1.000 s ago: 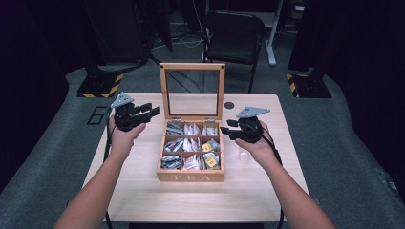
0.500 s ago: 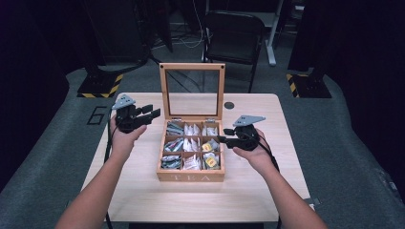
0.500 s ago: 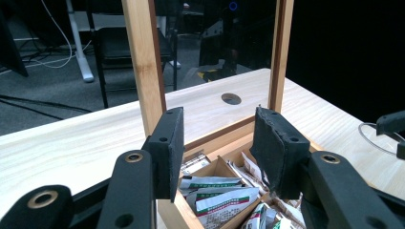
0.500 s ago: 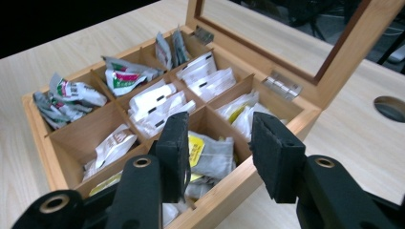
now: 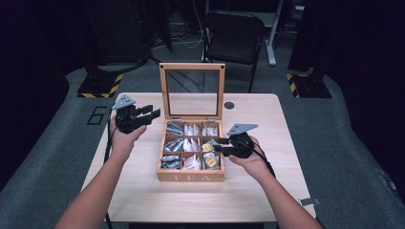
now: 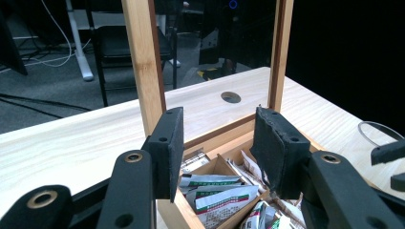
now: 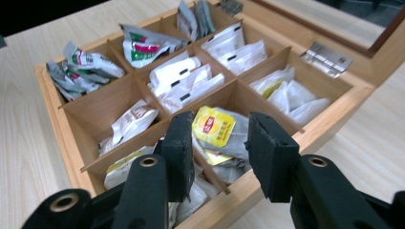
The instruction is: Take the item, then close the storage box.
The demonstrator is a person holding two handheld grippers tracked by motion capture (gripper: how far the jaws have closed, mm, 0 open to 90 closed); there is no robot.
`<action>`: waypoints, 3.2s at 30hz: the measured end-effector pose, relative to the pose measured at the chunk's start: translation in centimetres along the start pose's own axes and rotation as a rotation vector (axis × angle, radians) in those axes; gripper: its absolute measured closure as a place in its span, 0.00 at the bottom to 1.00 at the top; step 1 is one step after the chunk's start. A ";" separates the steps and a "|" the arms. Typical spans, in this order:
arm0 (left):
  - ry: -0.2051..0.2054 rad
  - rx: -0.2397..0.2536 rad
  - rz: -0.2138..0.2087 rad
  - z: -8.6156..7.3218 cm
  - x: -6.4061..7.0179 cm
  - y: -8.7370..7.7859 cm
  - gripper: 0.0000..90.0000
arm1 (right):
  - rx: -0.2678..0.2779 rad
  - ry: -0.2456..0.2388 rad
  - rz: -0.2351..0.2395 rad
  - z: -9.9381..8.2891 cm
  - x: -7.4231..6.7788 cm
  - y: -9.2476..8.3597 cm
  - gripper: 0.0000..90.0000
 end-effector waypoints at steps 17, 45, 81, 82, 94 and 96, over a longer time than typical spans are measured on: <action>-0.008 -0.005 -0.003 -0.2 -0.3 0.3 0.60 | -0.048 -0.016 0.064 -1.4 -1.3 2.3 0.65; -0.007 0.000 0.006 0.0 -0.2 -0.1 0.59 | -0.058 -0.016 0.128 -1.9 -2.2 2.0 0.92; -0.006 -0.001 0.007 0.0 -0.1 -0.1 0.59 | -0.052 -0.009 0.106 -2.1 -1.3 -1.4 1.00; -0.008 -0.001 0.006 0.0 -0.1 -0.1 0.59 | -0.049 -0.010 0.107 -2.1 -1.4 -1.3 1.00; -0.008 -0.001 0.009 0.0 -0.3 -0.2 0.58 | 0.010 0.007 0.113 -0.4 -1.7 -1.7 1.00; -0.007 -0.002 0.009 0.0 -0.3 -0.2 0.58 | 0.014 0.004 0.107 -0.1 -1.7 -1.8 1.00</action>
Point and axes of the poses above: each handheld gripper's, and its own axes: y roughly forward along the jaws, z roughly out of its top, x roughly to its right, the point moved 6 cm from there along y, roughly forward along the jaws, and after that the axes turned 4 degrees about y, right-handed, at the moved point
